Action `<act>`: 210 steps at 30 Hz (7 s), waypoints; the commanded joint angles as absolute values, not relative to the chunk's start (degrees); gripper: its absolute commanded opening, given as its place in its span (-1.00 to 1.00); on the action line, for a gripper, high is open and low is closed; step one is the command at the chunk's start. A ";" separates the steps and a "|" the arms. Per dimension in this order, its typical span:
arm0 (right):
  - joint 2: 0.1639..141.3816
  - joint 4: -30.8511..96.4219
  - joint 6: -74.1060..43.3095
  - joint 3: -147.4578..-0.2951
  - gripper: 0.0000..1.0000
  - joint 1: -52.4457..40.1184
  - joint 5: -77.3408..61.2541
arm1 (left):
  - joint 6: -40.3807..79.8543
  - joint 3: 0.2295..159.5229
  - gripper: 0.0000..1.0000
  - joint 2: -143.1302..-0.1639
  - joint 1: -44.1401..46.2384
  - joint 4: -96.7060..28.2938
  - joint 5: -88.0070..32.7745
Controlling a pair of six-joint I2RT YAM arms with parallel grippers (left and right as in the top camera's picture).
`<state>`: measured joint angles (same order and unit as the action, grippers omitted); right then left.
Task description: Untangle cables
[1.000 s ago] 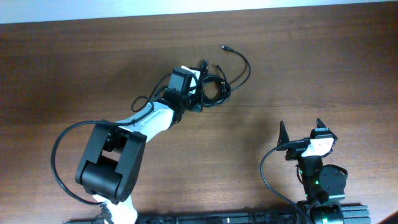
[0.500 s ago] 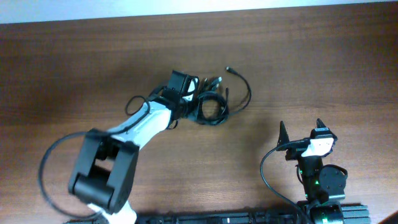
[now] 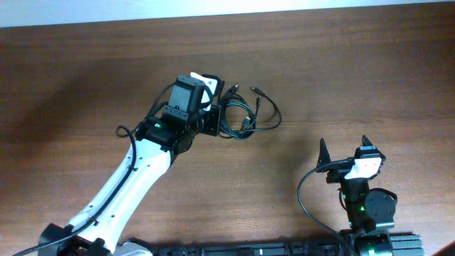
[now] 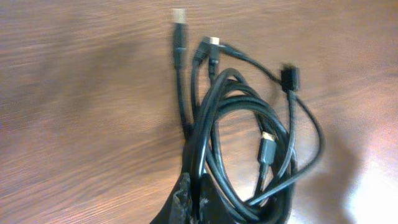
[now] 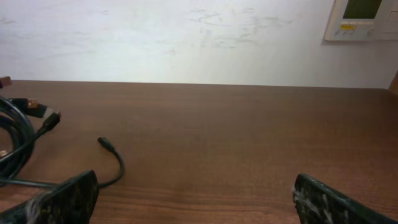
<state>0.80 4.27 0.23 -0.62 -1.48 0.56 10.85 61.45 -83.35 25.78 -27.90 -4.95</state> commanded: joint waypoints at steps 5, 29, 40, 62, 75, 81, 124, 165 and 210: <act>0.51 4.58 0.62 -0.32 0.97 -1.10 0.47 | 14.92 61.76 -1.00 -85.93 25.74 -32.80 -0.47; 0.51 4.56 0.62 -0.32 0.97 -1.10 0.47 | 14.98 65.65 -1.00 -87.02 21.17 -27.94 -13.78; 0.51 4.58 0.62 -0.32 0.97 -1.10 0.47 | 7.51 65.63 -1.00 -87.09 15.16 -38.92 -27.55; 0.51 4.58 0.62 -0.32 0.97 -1.10 0.47 | 2.13 65.52 -1.00 -87.22 25.85 -39.99 -6.20; 0.51 4.58 0.62 -0.32 0.97 -1.10 0.47 | 23.64 65.52 -1.00 -87.22 25.85 -39.97 8.01; 0.51 4.58 0.62 -0.32 0.97 -1.10 0.47 | 24.21 65.52 -1.00 -87.24 25.85 -39.92 7.99; 0.51 4.58 0.62 -0.32 0.97 -1.10 0.47 | 16.88 67.24 -1.00 -86.96 25.47 -35.46 4.73; 0.51 4.58 0.62 -0.32 0.97 -1.10 0.47 | 0.58 67.24 -1.00 -86.98 25.47 -36.10 -9.32; 0.51 4.58 0.62 -0.32 0.97 -1.10 0.47 | 28.84 66.48 -1.00 -87.42 25.50 -42.11 5.48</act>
